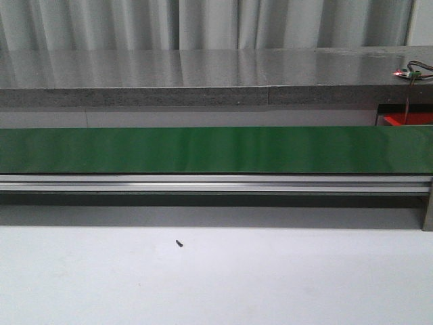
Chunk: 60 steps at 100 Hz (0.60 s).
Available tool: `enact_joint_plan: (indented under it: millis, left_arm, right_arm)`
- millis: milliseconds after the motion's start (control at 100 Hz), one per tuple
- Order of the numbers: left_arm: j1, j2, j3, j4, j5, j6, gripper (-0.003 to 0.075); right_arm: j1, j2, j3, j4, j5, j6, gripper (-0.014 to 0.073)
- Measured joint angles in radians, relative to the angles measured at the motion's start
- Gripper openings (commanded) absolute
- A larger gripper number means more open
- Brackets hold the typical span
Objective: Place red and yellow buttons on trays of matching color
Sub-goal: 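Raise the right gripper out of the trays above the belt's end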
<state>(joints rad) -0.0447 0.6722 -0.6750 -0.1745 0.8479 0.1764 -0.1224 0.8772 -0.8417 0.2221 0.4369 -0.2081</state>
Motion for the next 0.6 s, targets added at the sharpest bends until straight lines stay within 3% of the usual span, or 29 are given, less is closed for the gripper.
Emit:
enact_joint_plan:
  millis: [420,600]
  left_arm:
    - [0.000,0.000,0.000,0.000,0.000,0.000,-0.0020]
    - [0.000,0.000,0.000,0.000,0.000,0.000,-0.0020]
  right_arm:
    - [0.000,-0.241,0.337,-0.143,-0.255,0.012,-0.0066]
    - [0.023,-0.347,0.487,-0.253,-0.382,0.128,-0.0066]
